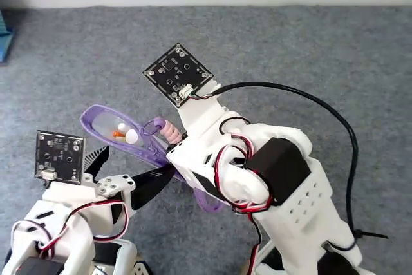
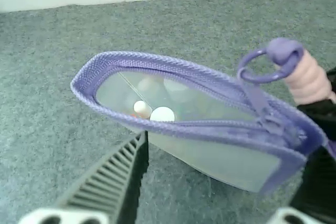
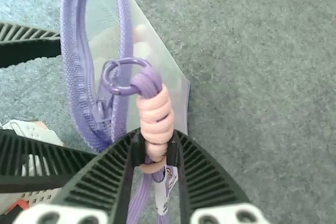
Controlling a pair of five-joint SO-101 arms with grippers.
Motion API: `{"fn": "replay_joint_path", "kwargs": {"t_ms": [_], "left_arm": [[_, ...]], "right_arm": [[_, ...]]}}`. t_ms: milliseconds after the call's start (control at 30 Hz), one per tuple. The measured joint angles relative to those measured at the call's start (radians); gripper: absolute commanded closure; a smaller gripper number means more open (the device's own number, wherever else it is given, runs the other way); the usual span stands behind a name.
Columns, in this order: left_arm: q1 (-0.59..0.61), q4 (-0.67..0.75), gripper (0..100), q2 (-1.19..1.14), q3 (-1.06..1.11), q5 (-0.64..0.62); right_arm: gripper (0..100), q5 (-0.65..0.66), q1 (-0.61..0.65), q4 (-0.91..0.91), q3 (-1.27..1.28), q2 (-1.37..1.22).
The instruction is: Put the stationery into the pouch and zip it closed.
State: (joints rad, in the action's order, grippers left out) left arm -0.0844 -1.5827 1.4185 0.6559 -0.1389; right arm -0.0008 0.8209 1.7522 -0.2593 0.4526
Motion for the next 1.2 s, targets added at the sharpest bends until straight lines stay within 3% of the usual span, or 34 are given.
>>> {"fn": "replay_joint_path", "kwargs": {"t_ms": [200, 433, 633, 800, 933, 1067, 1200], "left_arm": [[0.000, 0.000, 56, 0.002, 0.000, -0.049], [0.000, 0.000, 57, 0.002, -0.012, -0.063], [0.000, 0.017, 61, 0.002, 0.017, 0.021], [0.000, 0.135, 70, 0.002, 0.106, 0.152], [0.000, 0.244, 71, 0.002, 0.149, 0.241], [0.000, 0.364, 71, 0.000, 0.215, 0.252], [0.000, 0.511, 71, -0.002, 0.298, 0.198]], "right_arm": [[99.1, 0.000, -0.009, 0.000, 0.000, -0.049], [99.1, 0.026, -0.127, 0.000, 0.009, -0.084], [99.1, 0.043, -0.155, 0.000, 0.017, -0.041], [99.1, 0.043, -0.169, 0.003, 0.035, 0.029], [99.1, 0.043, -0.252, 0.003, 0.155, 0.118], [99.1, 0.043, -0.322, 0.003, 0.292, 0.230], [99.1, 0.046, -0.316, 0.003, 0.393, 0.354]]}}
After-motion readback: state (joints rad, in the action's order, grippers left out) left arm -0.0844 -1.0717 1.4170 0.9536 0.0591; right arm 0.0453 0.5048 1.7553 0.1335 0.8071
